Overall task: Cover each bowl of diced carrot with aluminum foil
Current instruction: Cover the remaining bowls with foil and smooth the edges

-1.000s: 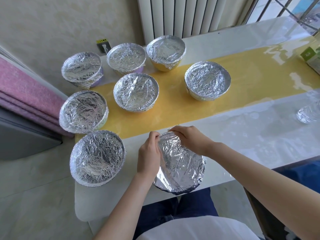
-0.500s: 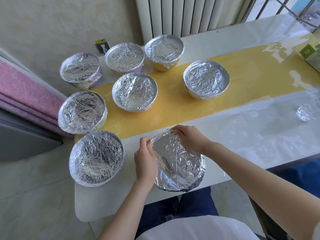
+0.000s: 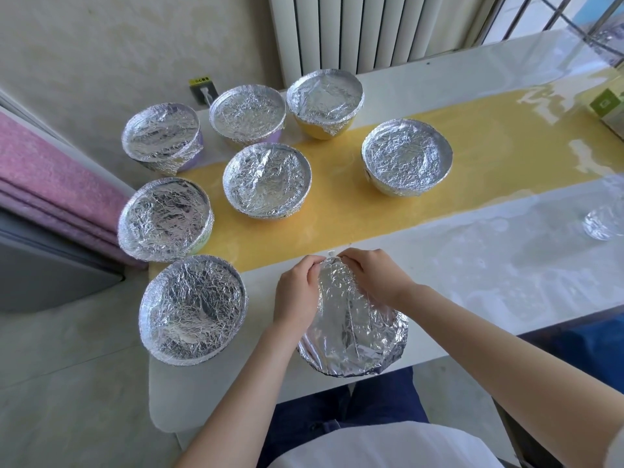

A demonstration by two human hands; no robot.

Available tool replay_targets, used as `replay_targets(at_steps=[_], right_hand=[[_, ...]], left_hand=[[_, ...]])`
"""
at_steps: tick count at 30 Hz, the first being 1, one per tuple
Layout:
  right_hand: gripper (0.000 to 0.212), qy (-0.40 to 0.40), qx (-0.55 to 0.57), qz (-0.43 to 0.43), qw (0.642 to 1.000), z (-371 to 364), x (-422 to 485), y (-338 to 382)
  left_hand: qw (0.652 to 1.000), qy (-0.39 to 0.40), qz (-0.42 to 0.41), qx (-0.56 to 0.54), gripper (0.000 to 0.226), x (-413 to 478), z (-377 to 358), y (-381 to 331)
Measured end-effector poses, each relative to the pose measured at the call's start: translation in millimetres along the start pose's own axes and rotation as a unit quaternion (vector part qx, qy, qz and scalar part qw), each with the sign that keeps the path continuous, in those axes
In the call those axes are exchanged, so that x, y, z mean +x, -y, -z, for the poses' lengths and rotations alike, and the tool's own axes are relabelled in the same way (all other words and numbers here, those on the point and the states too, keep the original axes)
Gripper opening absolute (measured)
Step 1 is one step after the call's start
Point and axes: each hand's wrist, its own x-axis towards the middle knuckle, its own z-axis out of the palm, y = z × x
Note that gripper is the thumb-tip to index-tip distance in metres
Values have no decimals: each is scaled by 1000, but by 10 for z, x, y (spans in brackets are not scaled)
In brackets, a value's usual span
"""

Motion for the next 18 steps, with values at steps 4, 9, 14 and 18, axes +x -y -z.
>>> replay_targets(at_steps=[4,9,14,18], right_hand=[[25,52,-98,21,994,62,56,21],[31,88,-105,31,990,105,144,90],[30,71,-87,48,993,74,110,84],[25,57,-93,50,993,51,167,59]], left_hand=[[1000,-24,-15,12,23,23,-6,-4],[999,-43,-15,15,23,20,-34,10],[998,-50,-18,20,23,-8,-52,8],[998,-54,-19,15,20,-34,-54,-7]])
